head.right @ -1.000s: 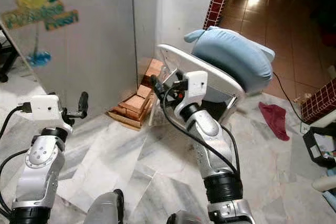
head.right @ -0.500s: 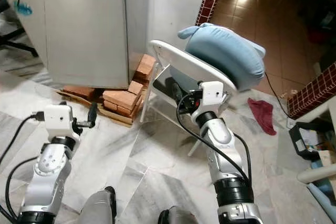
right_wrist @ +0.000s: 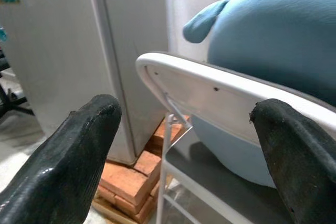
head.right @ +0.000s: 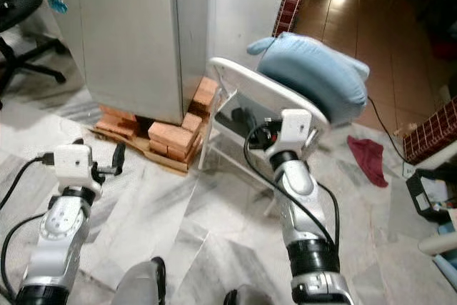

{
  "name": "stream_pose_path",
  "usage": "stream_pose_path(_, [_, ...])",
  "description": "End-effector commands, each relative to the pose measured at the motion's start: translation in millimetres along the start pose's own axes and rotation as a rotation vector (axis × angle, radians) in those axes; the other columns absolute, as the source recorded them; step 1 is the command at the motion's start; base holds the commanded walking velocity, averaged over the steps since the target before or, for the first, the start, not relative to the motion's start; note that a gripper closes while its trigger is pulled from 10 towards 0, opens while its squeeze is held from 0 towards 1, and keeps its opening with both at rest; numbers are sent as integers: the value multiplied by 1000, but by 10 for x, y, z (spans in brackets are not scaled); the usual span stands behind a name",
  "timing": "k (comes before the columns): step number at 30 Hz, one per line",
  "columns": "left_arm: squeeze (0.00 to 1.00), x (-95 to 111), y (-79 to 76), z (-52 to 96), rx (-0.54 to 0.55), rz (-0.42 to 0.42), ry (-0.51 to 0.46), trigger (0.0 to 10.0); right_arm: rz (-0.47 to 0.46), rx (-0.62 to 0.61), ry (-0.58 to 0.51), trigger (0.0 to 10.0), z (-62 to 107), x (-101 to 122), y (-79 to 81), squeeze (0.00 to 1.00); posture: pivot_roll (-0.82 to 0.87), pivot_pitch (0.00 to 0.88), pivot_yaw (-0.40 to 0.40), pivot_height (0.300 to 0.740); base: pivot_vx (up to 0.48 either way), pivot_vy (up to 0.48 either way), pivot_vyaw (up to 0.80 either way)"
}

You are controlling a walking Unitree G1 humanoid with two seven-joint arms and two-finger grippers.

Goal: Restocking fridge

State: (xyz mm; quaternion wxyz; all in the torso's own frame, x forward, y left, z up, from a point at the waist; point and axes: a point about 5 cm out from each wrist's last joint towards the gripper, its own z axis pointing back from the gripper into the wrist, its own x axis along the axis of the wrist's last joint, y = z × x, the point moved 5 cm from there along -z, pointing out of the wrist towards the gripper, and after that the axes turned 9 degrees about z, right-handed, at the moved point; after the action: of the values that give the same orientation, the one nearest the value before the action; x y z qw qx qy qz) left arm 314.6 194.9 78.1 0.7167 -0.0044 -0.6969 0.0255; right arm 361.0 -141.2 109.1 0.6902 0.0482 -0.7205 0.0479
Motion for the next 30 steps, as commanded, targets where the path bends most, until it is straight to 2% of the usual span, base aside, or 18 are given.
stream_pose_path(1, [0,60,-55,-43,-7,-5,-29,10000,1,-47,-6,10000,35,18,-95,0,38,0,-62,740,0,476,0])
stream_pose_path(4, [0,51,-50,-68,7,11,-37,10000,0,-77,5,10000,62,-48,-131,0,35,0,-53,740,0,475,0])
stream_pose_path(8, [0,63,-77,-133,-12,-12,-44,10000,-11,-100,23,10000,39,-114,-126,0,41,0,-44,740,0,472,0])
stream_pose_path(10, [0,72,-32,-129,-4,-14,-50,10000,42,-120,16,10000,23,-96,-113,0,31,0,-40,740,0,472,0])
stream_pose_path(13, [0,52,-4,-104,2,-14,-49,10000,39,-148,26,10000,36,-113,-130,0,33,0,-39,740,0,472,0])
stream_pose_path(14, [0,45,2,-112,3,-14,-47,10000,33,-136,37,10000,25,-130,-121,0,33,0,-39,740,0,472,0])
stream_pose_path(15, [0,32,5,-108,6,-17,-43,10000,26,-67,38,10000,29,-148,-58,0,35,0,-38,740,0,472,0])
stream_pose_path(16, [0,27,-13,-106,-2,-14,-41,10000,84,-80,32,10000,38,-148,-80,0,37,0,-39,740,0,472,0])
stream_pose_path(21, [0,95,-67,-158,-6,-4,-64,10000,49,-128,48,10000,8,-165,-127,0,51,0,-40,740,0,475,0])
stream_pose_path(22, [0,147,-80,-191,-4,0,-81,10000,27,-108,42,10000,-41,-131,-61,0,43,0,-36,740,0,476,0])
stream_pose_path(24, [0,169,-81,-197,-4,-1,-90,10000,16,-100,34,10000,-60,-105,-27,0,42,0,-36,740,0,476,0])
stream_pose_path(27, [0,181,-170,-204,-66,17,-90,10000,82,-132,48,10000,-90,-119,-43,0,42,0,-35,740,0,479,0])
stream_pose_path(30, [0,156,-174,-193,-74,11,-83,10000,73,-106,46,10000,-92,-150,8,0,24,0,-26,740,0,480,0])
